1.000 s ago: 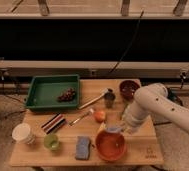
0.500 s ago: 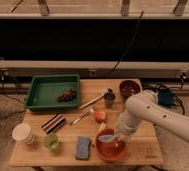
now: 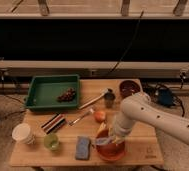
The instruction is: Place towel in red bowl
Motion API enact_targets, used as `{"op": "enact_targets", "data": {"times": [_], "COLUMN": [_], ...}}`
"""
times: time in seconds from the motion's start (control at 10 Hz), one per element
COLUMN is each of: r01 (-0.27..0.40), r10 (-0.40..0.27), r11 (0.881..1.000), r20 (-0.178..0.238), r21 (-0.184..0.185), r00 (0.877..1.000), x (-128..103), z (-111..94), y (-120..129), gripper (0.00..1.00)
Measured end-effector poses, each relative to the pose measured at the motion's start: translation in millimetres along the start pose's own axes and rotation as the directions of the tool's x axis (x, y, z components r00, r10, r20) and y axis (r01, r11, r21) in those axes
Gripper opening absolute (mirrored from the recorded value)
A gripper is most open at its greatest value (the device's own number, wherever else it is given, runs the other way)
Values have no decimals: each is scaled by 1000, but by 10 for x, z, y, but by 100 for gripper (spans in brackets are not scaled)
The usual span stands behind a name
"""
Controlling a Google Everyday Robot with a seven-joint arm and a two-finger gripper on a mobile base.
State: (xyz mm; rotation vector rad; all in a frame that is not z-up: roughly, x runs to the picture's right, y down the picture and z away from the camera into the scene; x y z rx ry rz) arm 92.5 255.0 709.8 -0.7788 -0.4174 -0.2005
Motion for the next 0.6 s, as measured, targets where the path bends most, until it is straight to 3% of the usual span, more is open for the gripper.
{"op": "enact_targets", "data": {"times": [0.2,0.6], "r01": [10,7], "r10": [-10,-8], "r11": [1000,1000], "r20": [19,28], "r21": [-8,13], "r00": [1000,1000], "x": [-23,52], "z": [-1,-108], "y": [-3,-57], "gripper": [80,80]}}
